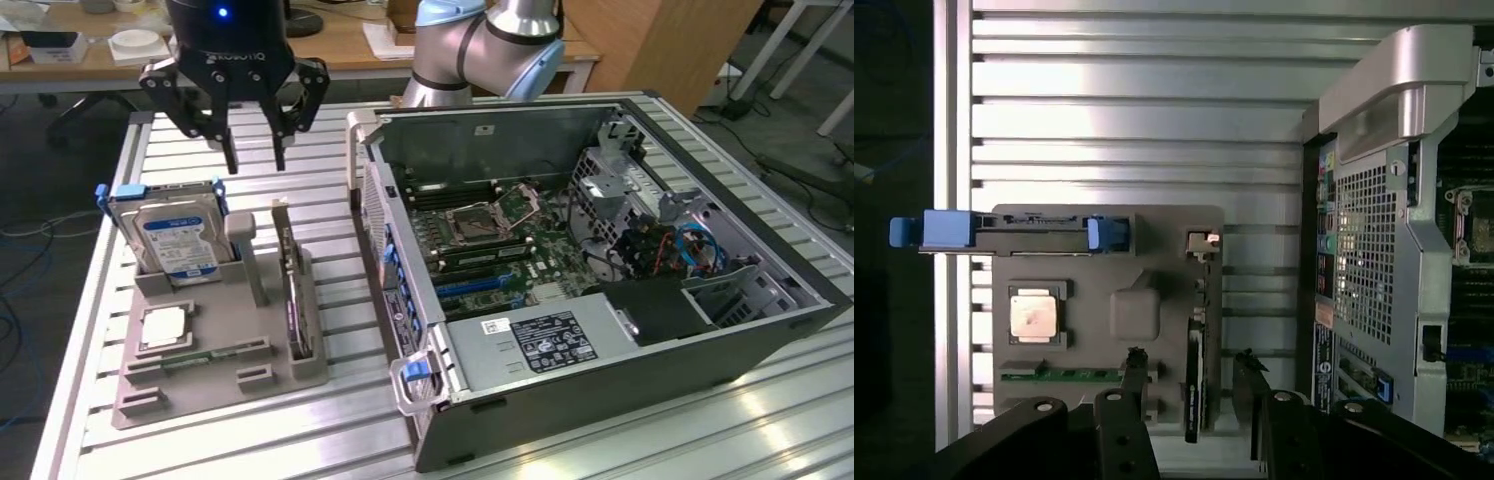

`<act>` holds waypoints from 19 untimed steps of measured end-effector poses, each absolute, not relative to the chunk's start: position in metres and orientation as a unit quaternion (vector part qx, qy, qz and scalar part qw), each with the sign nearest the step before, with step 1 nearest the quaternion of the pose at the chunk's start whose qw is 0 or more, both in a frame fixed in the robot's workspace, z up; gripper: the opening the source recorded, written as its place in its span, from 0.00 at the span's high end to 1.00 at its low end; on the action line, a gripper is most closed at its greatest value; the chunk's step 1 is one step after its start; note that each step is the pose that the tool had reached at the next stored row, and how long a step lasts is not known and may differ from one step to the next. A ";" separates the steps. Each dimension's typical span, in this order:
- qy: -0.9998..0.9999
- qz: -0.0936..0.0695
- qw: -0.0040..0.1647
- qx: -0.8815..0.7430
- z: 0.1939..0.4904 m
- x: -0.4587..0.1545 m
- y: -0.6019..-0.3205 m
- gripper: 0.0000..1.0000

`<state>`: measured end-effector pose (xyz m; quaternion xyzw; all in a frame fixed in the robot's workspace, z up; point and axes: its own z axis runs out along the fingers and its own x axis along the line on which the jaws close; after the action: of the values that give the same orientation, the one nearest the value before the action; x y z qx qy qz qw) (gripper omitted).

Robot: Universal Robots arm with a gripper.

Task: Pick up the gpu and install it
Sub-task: 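Pick up the gpu and move the gpu toward the slot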

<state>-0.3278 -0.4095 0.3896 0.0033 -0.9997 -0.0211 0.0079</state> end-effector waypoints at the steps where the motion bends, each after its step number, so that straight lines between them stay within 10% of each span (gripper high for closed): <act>1: -1.000 -0.021 0.008 0.009 0.389 -0.328 -0.410 0.53; 19: -0.999 -0.021 0.009 0.031 0.379 -0.328 -0.421 0.53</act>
<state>-0.3278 -0.4210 0.3786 0.0307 -0.9993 -0.0208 0.0085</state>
